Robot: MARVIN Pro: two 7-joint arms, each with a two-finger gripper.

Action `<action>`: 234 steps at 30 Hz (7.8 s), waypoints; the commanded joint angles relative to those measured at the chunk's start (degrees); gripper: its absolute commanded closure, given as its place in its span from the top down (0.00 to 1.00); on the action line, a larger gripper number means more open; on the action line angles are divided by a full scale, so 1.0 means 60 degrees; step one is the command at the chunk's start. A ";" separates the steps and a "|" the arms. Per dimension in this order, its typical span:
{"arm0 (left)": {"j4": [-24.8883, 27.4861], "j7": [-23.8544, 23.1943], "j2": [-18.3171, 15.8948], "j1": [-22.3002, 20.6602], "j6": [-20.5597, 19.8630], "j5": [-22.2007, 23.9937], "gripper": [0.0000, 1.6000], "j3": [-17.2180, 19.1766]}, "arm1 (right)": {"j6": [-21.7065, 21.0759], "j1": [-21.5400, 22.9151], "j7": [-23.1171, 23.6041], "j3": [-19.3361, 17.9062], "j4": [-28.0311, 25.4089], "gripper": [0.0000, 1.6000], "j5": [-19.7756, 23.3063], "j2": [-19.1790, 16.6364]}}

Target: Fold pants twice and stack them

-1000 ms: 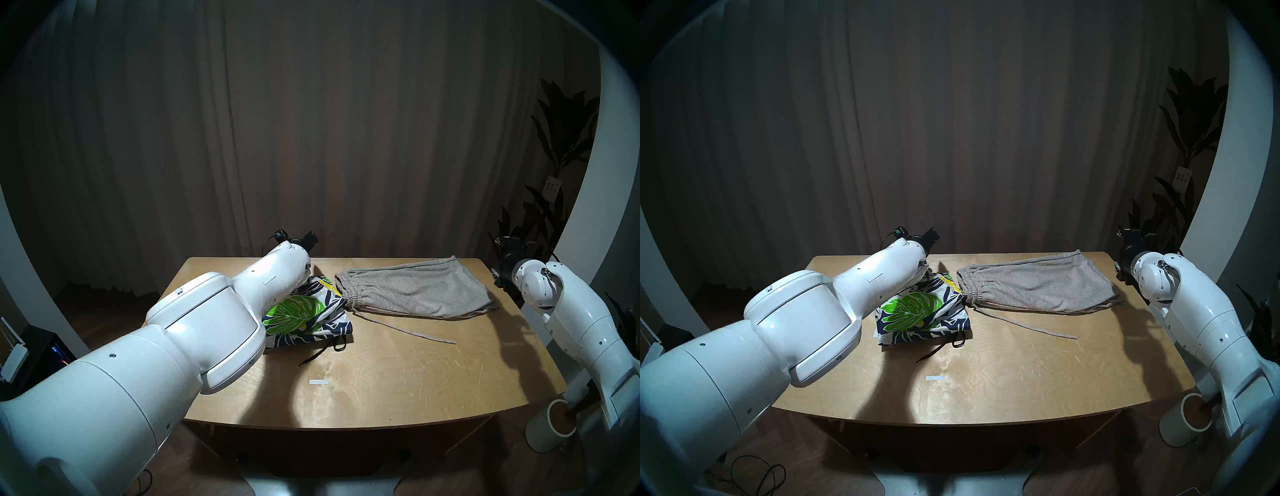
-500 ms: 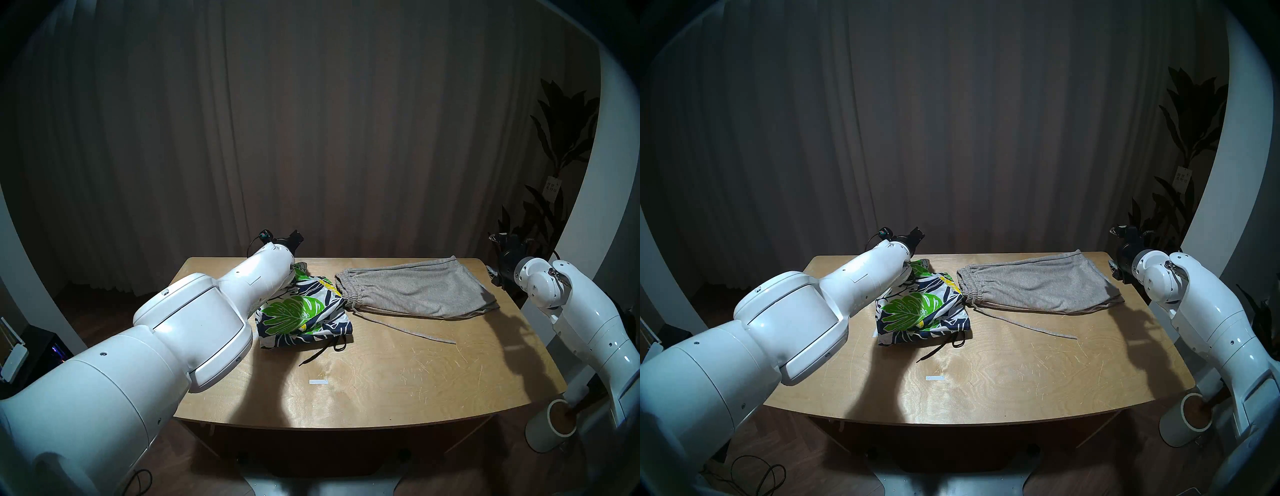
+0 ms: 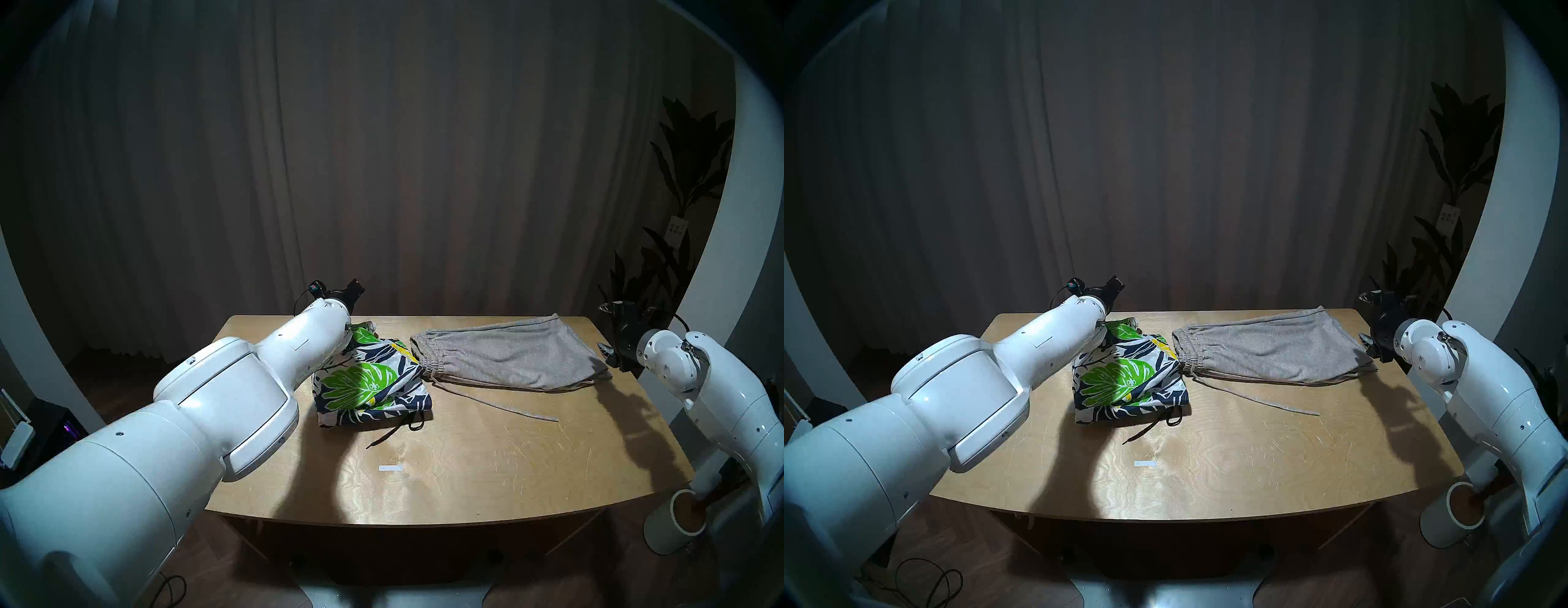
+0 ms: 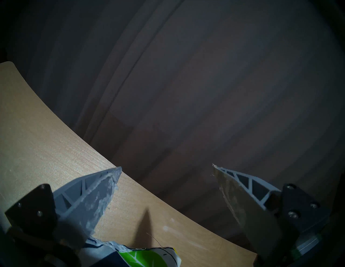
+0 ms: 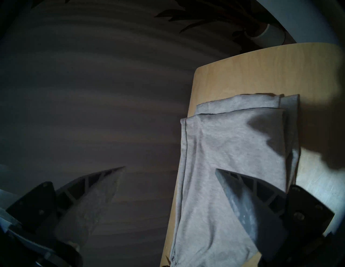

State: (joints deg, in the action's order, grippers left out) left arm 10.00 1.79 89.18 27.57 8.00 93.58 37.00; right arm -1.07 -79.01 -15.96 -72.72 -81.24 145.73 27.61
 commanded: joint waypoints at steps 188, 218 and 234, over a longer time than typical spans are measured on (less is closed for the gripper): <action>1.4570 -0.2221 -1.2743 0.2477 0.1299 -0.1085 1.00 -0.3119 | -0.1540 0.1056 0.2628 0.1179 0.3907 1.00 -0.2689 0.1599; 1.7102 0.2851 -1.3739 0.2664 0.1225 -0.0923 1.00 -0.3152 | -0.3519 0.3327 0.2067 0.2281 0.6215 1.00 -0.3591 0.2613; 1.7421 0.3599 -1.3844 0.2935 0.1703 -0.1135 1.00 -0.3155 | -0.3681 0.4499 0.2509 0.2944 0.7663 1.00 -0.4508 0.3384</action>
State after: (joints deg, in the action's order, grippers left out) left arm 113.81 22.34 6.50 44.87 16.28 87.47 16.98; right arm -22.27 -55.03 -2.02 -56.87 -38.30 120.65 44.13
